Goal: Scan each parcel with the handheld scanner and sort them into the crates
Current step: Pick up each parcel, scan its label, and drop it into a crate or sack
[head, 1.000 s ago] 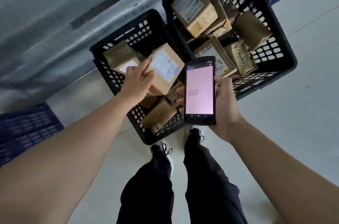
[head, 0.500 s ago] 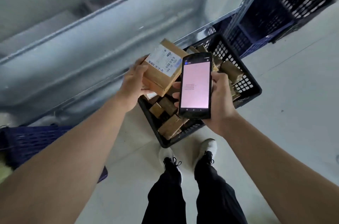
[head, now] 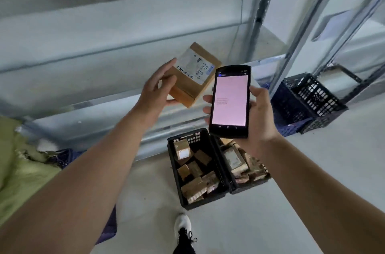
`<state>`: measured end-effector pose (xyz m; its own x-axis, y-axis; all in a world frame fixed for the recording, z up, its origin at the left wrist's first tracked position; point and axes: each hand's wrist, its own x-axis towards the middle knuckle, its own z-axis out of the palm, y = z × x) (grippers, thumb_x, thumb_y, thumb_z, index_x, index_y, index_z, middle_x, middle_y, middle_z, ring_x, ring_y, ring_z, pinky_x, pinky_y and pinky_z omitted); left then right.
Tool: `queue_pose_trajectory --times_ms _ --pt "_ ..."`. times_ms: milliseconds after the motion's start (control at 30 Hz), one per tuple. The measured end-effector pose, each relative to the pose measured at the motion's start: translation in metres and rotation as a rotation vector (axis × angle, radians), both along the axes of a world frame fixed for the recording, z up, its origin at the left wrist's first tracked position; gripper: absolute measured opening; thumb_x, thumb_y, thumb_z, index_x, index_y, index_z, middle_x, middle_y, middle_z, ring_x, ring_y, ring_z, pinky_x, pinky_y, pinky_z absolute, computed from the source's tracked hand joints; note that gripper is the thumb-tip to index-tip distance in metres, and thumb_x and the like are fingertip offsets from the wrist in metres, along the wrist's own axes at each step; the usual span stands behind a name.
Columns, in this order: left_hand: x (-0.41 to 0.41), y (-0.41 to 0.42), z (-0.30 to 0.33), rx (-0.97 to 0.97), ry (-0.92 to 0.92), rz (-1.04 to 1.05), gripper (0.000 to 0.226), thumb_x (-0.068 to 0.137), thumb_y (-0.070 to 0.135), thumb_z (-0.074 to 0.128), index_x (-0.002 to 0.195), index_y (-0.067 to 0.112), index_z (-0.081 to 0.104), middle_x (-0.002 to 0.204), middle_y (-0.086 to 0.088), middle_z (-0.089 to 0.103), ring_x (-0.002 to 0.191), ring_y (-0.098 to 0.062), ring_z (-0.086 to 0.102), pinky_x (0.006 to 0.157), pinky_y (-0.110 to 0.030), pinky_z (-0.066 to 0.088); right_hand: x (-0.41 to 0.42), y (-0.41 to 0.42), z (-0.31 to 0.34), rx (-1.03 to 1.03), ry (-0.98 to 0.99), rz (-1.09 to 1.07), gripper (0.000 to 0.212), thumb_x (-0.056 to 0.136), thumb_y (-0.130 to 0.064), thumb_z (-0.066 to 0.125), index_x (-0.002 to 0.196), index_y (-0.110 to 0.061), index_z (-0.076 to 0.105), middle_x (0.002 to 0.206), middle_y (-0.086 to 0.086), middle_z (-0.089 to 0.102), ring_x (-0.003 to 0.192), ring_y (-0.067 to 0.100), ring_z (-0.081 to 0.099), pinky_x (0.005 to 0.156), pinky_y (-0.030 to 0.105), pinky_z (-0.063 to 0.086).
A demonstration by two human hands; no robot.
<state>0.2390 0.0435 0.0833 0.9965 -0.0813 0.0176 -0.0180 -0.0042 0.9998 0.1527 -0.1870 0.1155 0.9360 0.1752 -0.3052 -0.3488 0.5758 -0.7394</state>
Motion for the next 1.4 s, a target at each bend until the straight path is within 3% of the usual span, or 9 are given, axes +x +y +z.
queue_pose_trajectory --times_ms 167,233,333,500,633,967,1400 --pt "-0.069 0.0 0.096 0.017 -0.188 0.057 0.044 0.108 0.014 0.06 0.148 0.031 0.061 0.141 -0.001 0.058 0.117 -0.016 0.07 0.09 -0.054 0.064 -0.059 -0.018 0.079 0.053 -0.139 0.118 0.067 0.105 -0.049 0.027 0.145 -0.008 0.06 0.136 0.031 0.066 0.098 0.039 0.072 0.079 0.044 0.064" --pt "-0.09 0.003 0.132 0.042 -0.267 0.079 0.045 0.106 0.011 0.063 0.146 0.031 0.063 0.143 0.0 0.059 0.118 -0.013 0.07 0.091 -0.054 0.063 -0.079 -0.022 0.109 0.062 -0.174 0.176 0.068 0.104 -0.05 0.028 0.147 -0.008 0.059 0.135 0.031 0.067 0.096 0.039 0.072 0.079 0.044 0.063" --pt "-0.115 0.008 0.186 0.072 -0.361 0.08 0.045 0.105 0.009 0.064 0.142 0.034 0.067 0.142 0.004 0.063 0.122 -0.017 0.068 0.094 -0.056 0.062 -0.108 -0.025 0.151 0.076 -0.214 0.264 0.068 0.103 -0.051 0.032 0.146 -0.007 0.06 0.128 0.028 0.07 0.095 0.039 0.071 0.08 0.046 0.061" --pt "-0.133 0.02 0.261 0.111 -0.493 0.035 0.047 0.096 0.014 0.069 0.137 0.038 0.07 0.146 -0.008 0.06 0.124 -0.028 0.066 0.098 -0.059 0.059 -0.141 -0.021 0.21 0.086 -0.288 0.397 0.072 0.099 -0.052 0.037 0.147 -0.002 0.058 0.123 0.027 0.069 0.092 0.038 0.07 0.077 0.043 0.061" --pt "-0.135 0.03 0.297 0.123 -0.57 -0.007 0.046 0.101 0.003 0.066 0.138 0.03 0.07 0.147 -0.012 0.059 0.125 -0.033 0.066 0.095 -0.06 0.06 -0.156 -0.012 0.241 0.087 -0.34 0.456 0.074 0.098 -0.053 0.039 0.147 -0.001 0.058 0.125 0.026 0.069 0.095 0.039 0.07 0.078 0.044 0.06" --pt "-0.143 0.058 0.34 0.21 -0.676 -0.041 0.05 0.101 0.0 0.066 0.132 0.039 0.074 0.145 -0.001 0.057 0.132 -0.035 0.059 0.096 -0.056 0.061 -0.178 0.015 0.255 0.117 -0.384 0.521 0.074 0.1 -0.053 0.04 0.15 0.0 0.055 0.12 0.026 0.067 0.096 0.04 0.066 0.081 0.046 0.058" --pt "-0.157 0.055 0.345 0.214 -0.671 -0.07 0.048 0.1 -0.001 0.066 0.133 0.033 0.074 0.146 0.0 0.057 0.13 -0.033 0.06 0.095 -0.048 0.062 -0.198 0.016 0.262 0.122 -0.456 0.578 0.075 0.1 -0.053 0.04 0.153 -0.001 0.051 0.126 0.026 0.066 0.099 0.04 0.067 0.083 0.047 0.058"
